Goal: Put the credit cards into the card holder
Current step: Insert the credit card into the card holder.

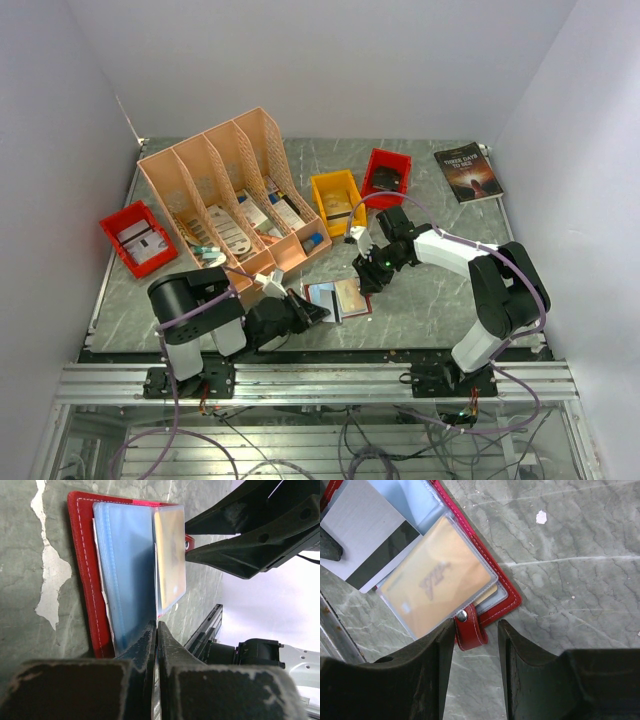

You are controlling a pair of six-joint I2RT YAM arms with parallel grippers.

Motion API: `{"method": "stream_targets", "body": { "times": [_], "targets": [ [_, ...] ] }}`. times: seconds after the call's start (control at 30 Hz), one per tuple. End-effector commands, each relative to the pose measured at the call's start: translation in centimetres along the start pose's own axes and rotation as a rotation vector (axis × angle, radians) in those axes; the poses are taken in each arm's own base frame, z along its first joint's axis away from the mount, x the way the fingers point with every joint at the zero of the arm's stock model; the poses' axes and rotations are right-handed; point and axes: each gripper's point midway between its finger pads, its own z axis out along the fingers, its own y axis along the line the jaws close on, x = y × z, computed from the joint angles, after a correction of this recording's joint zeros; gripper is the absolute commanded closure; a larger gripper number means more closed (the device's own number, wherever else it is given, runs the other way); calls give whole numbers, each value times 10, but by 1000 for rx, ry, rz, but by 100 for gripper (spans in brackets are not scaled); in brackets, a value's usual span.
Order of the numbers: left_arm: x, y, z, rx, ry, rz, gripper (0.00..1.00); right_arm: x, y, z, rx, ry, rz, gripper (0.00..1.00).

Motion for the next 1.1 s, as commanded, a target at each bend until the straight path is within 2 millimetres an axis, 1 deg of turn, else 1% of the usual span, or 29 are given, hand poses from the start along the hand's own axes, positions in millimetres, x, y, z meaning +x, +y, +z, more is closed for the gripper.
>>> {"method": "stream_targets", "body": {
  "times": [0.0,0.13,0.33,0.6,0.83,1.07],
  "targets": [
    [-6,-11,-4,48,-24,-11,93,-5,-7,-2,28,-7,-15,60],
    [-10,-10,-8,31,-34,-2,93,-4,-6,-2,26,-5,-14,60],
    [-8,-17,-3,27,-20,23,93,-4,-7,-1,27,-3,-13,60],
    [-4,-10,-1,19,-9,4,93,-4,-7,-2,26,-3,-14,60],
    [0,-10,5,25,8,-2,93,-4,-6,-2,26,-4,-15,60],
    [-2,-6,0,27,-5,-11,93,-4,-6,-2,25,-3,-15,60]
  ]
}}
